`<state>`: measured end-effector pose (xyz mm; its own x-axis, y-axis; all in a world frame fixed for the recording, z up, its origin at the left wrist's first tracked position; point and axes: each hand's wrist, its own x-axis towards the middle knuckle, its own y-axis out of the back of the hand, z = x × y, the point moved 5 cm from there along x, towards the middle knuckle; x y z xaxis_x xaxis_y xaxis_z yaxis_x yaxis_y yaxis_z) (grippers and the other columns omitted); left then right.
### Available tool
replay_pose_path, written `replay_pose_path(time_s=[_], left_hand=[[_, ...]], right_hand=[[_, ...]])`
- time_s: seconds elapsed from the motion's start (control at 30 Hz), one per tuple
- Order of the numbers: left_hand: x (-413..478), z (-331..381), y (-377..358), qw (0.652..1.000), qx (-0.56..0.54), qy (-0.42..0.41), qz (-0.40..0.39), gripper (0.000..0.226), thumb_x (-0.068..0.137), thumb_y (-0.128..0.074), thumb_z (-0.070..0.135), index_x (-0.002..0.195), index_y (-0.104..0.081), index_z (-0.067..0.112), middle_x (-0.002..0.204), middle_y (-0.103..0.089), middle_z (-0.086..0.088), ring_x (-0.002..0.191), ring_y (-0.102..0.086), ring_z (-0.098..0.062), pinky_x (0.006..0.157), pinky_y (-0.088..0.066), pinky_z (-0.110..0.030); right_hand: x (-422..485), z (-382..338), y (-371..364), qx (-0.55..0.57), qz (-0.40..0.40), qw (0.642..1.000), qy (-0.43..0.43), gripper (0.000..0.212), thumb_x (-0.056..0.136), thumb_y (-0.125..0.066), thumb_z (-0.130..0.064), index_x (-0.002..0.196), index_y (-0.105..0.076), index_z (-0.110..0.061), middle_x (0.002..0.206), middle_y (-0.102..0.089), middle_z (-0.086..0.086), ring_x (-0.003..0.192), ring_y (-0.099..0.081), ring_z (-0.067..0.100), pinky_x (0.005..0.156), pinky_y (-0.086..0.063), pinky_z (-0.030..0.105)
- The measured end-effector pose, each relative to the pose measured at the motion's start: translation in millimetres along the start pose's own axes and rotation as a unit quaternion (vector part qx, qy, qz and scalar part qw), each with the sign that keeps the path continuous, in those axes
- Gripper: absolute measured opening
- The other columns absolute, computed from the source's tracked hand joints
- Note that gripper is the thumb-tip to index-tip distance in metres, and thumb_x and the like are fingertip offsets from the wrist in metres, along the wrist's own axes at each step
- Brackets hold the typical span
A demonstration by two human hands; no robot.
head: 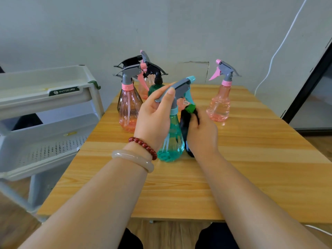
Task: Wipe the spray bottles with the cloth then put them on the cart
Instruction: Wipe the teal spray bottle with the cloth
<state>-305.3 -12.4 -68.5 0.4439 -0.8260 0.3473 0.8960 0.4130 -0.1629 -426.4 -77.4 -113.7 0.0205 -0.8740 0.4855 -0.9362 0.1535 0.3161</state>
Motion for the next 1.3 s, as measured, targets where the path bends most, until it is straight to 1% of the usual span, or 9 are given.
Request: replay_pose_path(time_s=[0.13,0.23,0.33,0.47,0.6,0.77,0.93,1.13,1.3], left_hand=[[0.5,0.3,-1.4,1.0,0.007,-0.003,-0.005,0.013,0.101,-0.052,0.032,0.103,-0.064,0.037,0.086,-0.068,0.019,0.074,-0.06,0.01,0.067,-0.049,-0.009],[1.1,0.2,-2.3,1.0,0.008,-0.005,0.001,0.015,0.102,-0.052,0.029,0.108,-0.066,0.032,0.098,-0.071,0.016,0.087,-0.064,0.008,0.076,-0.051,-0.011],[2.4,-2.2,-1.2,1.0,-0.014,0.0,-0.007,0.018,0.102,-0.053,0.027,0.112,-0.067,0.027,0.107,-0.072,0.009,0.104,-0.066,-0.003,0.093,-0.052,-0.024],[3.2,-4.1,0.7,1.0,-0.008,0.009,-0.014,0.016,0.102,-0.053,0.031,0.111,-0.066,0.032,0.098,-0.074,0.013,0.091,-0.063,-0.01,0.084,-0.049,-0.027],[2.2,-2.9,0.3,1.0,0.005,0.012,-0.012,0.015,0.101,-0.052,0.033,0.105,-0.066,0.039,0.086,-0.071,0.021,0.082,-0.061,0.0,0.077,-0.051,-0.02],[3.4,-2.3,2.7,0.999,0.014,0.023,-0.026,0.021,0.1,-0.054,0.037,0.092,-0.069,0.048,0.087,-0.069,0.014,0.085,-0.059,-0.014,0.088,-0.052,-0.041],[4.0,-2.3,1.5,0.998,-0.015,0.021,-0.062,0.025,0.093,-0.051,0.044,0.103,-0.073,0.047,0.117,-0.069,0.004,0.112,-0.062,-0.015,0.101,-0.048,-0.038],[0.0,-0.5,1.9,0.997,0.024,-0.009,-0.074,0.035,0.106,-0.038,0.03,0.134,-0.06,0.029,0.129,-0.065,0.01,0.126,-0.054,-0.001,0.11,-0.041,-0.028],[-2.6,3.3,-1.7,0.997,0.017,0.003,-0.07,0.031,0.107,-0.037,0.026,0.122,-0.063,0.037,0.122,-0.067,0.02,0.117,-0.055,0.01,0.102,-0.044,-0.015]], right_hand=[[-1.4,-27.3,27.9,0.11,0.131,0.984,0.043,0.021,0.103,-0.037,-0.008,0.096,-0.046,-0.026,0.085,-0.05,-0.018,0.082,-0.054,-0.009,0.069,-0.034,0.003],[9.4,-49.8,16.6,0.108,0.1,0.983,0.111,0.024,0.099,-0.037,-0.017,0.111,-0.057,-0.012,0.104,-0.06,-0.002,0.099,-0.054,0.006,0.089,-0.041,0.018],[8.9,-48.3,-9.9,0.083,0.006,0.991,0.106,0.019,0.097,-0.035,-0.029,0.1,-0.052,-0.021,0.097,-0.06,0.003,0.095,-0.055,0.021,0.079,-0.043,0.032],[12.6,-36.9,-6.0,0.093,0.026,0.992,0.082,0.027,0.097,-0.036,-0.036,0.093,-0.057,-0.021,0.079,-0.059,-0.003,0.071,-0.056,0.016,0.064,-0.048,0.038],[17.4,-17.6,2.2,0.031,-0.011,0.999,0.017,0.023,0.104,-0.038,-0.029,0.087,-0.053,-0.028,0.069,-0.055,-0.013,0.067,-0.058,0.018,0.057,-0.041,0.021],[24.1,7.4,36.0,-0.045,0.063,0.995,-0.069,0.024,0.093,-0.052,-0.008,0.113,-0.064,-0.014,0.113,-0.062,0.008,0.108,-0.055,0.025,0.085,-0.038,0.021],[19.4,-69.0,51.7,-0.003,0.196,0.964,0.178,0.044,0.081,-0.047,-0.006,0.122,-0.06,0.0,0.125,-0.053,0.019,0.121,-0.049,0.023,0.106,-0.036,0.023],[0.8,-72.9,-9.6,-0.023,-0.033,0.968,0.247,0.049,0.105,-0.035,-0.014,0.151,-0.026,-0.002,0.162,-0.016,0.014,0.15,-0.012,0.019,0.121,-0.019,0.026],[-19.6,-66.7,-19.4,0.047,-0.027,0.964,0.26,0.051,0.102,-0.031,-0.016,0.15,-0.027,0.003,0.159,-0.017,0.013,0.148,-0.014,0.016,0.119,-0.025,0.025]])
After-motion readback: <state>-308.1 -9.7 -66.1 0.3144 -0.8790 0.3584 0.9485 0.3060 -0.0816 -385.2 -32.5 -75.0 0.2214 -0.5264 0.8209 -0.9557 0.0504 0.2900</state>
